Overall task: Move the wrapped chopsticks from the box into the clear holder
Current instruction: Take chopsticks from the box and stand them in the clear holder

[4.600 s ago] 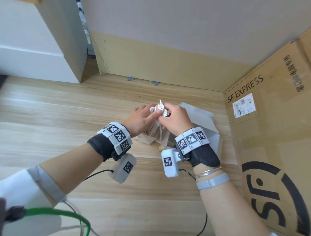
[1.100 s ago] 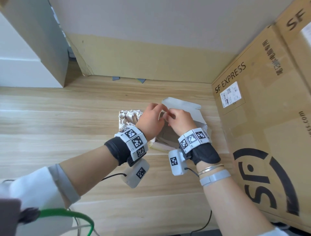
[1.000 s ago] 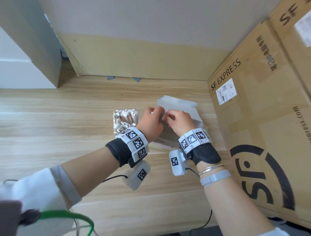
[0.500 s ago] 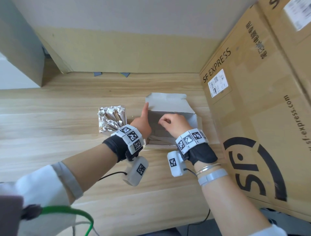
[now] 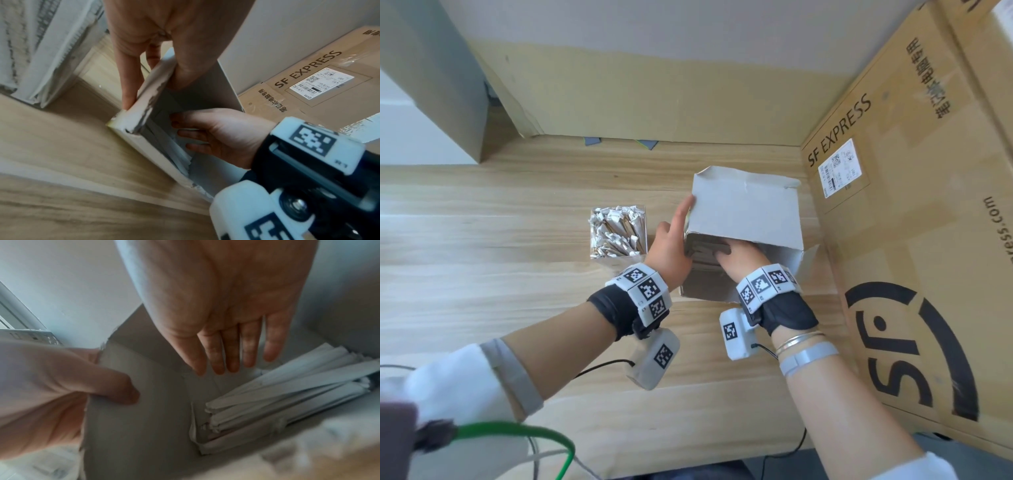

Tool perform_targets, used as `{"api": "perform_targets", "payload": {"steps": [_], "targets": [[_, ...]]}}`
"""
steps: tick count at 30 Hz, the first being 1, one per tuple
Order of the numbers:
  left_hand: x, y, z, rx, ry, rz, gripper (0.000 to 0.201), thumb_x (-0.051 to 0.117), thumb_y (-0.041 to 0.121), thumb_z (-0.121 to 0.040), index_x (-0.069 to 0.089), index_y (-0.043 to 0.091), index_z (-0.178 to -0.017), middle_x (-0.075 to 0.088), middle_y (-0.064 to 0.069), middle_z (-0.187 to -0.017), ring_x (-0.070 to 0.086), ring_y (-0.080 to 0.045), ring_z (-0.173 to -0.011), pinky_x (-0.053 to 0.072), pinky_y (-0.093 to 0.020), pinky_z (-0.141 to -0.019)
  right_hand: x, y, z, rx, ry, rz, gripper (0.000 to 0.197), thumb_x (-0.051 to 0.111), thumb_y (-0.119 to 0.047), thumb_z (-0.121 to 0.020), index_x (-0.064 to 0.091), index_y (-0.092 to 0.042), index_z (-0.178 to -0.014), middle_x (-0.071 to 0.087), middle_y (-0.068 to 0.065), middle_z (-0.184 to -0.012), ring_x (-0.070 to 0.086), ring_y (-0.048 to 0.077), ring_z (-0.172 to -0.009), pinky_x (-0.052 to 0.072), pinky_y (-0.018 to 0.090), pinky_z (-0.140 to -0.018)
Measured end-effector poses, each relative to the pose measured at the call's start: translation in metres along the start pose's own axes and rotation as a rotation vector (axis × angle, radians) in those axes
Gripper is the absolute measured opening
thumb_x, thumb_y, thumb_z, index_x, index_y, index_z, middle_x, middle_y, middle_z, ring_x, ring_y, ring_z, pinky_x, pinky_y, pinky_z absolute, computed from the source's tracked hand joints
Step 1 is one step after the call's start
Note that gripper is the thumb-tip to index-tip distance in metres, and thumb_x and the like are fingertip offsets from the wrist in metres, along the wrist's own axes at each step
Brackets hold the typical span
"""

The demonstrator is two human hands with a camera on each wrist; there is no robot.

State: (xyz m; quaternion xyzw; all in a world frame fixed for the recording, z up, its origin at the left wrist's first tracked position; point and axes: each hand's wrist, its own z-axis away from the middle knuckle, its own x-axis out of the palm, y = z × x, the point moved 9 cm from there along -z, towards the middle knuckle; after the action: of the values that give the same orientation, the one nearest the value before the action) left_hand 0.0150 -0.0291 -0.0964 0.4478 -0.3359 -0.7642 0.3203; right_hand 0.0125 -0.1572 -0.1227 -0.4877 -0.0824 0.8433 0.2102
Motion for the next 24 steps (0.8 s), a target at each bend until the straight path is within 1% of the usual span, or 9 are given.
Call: {"api": "perform_targets", "payload": {"steps": [3,7,11,14,18,21,24], "targets": [[0.003,-0.006,0.004,-0.029,0.006,-0.001,0.092,0.042,-0.013,-0.082,0.003,0.042,-0.144,0.04,-0.009,-0.102,0.051,-0.028,-0.078,0.036,-0.026,-0.074,0.008,0.003,-0.005,0.044,-0.014,0.029,0.042,0.047,-0.026,-0.091,0.049,-0.013,-0.131,0.054,0.011,-0.134,0.05,0.031,-0.121,0.04,0.031,-0.096],[0.005,-0.008,0.005,-0.037,-0.012,0.006,0.094,0.04,-0.014,-0.082,-0.002,0.043,-0.144,0.038,-0.01,-0.102,0.055,-0.036,-0.082,0.039,-0.029,-0.077,0.017,-0.001,-0.011,0.016,-0.037,0.042,0.046,0.05,-0.019,-0.089,0.046,-0.013,-0.134,0.05,0.01,-0.138,0.048,0.03,-0.125,0.038,0.03,-0.1],[0.005,-0.008,0.004,-0.038,-0.008,0.001,0.094,0.042,-0.012,-0.083,-0.003,0.044,-0.144,0.039,-0.011,-0.101,0.054,-0.034,-0.078,0.038,-0.029,-0.076,0.033,0.005,-0.015,0.094,-0.153,0.132,0.043,0.049,-0.015,-0.089,0.048,-0.01,-0.131,0.052,0.011,-0.136,0.05,0.029,-0.123,0.041,0.031,-0.098],[0.006,-0.009,0.004,-0.033,-0.003,-0.003,0.09,0.045,-0.006,-0.088,-0.005,0.044,-0.144,0.04,-0.011,-0.1,0.051,-0.029,-0.07,0.038,-0.028,-0.075,0.042,0.009,-0.015,0.121,-0.223,0.219,0.039,0.046,-0.011,-0.091,0.051,-0.009,-0.129,0.052,0.011,-0.135,0.051,0.027,-0.122,0.043,0.033,-0.097],[0.007,-0.009,0.003,-0.044,-0.007,-0.017,0.099,0.042,-0.016,-0.081,-0.006,0.043,-0.144,0.042,-0.015,-0.102,0.051,-0.031,-0.072,0.039,-0.027,-0.074,0.046,0.011,-0.017,0.146,-0.266,0.325,0.039,0.049,-0.01,-0.089,0.053,-0.008,-0.128,0.052,0.012,-0.134,0.052,0.028,-0.122,0.044,0.034,-0.096],[0.006,-0.009,0.004,-0.049,-0.001,-0.015,0.099,0.043,-0.017,-0.08,-0.005,0.042,-0.144,0.042,-0.015,-0.101,0.051,-0.032,-0.072,0.039,-0.027,-0.074,0.049,0.011,-0.016,0.162,-0.294,0.371,0.037,0.051,-0.01,-0.088,0.055,-0.007,-0.125,0.055,0.012,-0.131,0.054,0.028,-0.119,0.045,0.034,-0.095],[0.006,-0.008,0.004,-0.045,0.003,-0.009,0.1,0.043,-0.017,-0.08,-0.005,0.041,-0.145,0.042,-0.014,-0.1,0.05,-0.031,-0.072,0.04,-0.026,-0.074,0.053,0.012,-0.017,0.154,-0.316,0.414,0.036,0.052,-0.011,-0.089,0.054,-0.005,-0.125,0.055,0.012,-0.131,0.055,0.027,-0.119,0.045,0.034,-0.096]]}}
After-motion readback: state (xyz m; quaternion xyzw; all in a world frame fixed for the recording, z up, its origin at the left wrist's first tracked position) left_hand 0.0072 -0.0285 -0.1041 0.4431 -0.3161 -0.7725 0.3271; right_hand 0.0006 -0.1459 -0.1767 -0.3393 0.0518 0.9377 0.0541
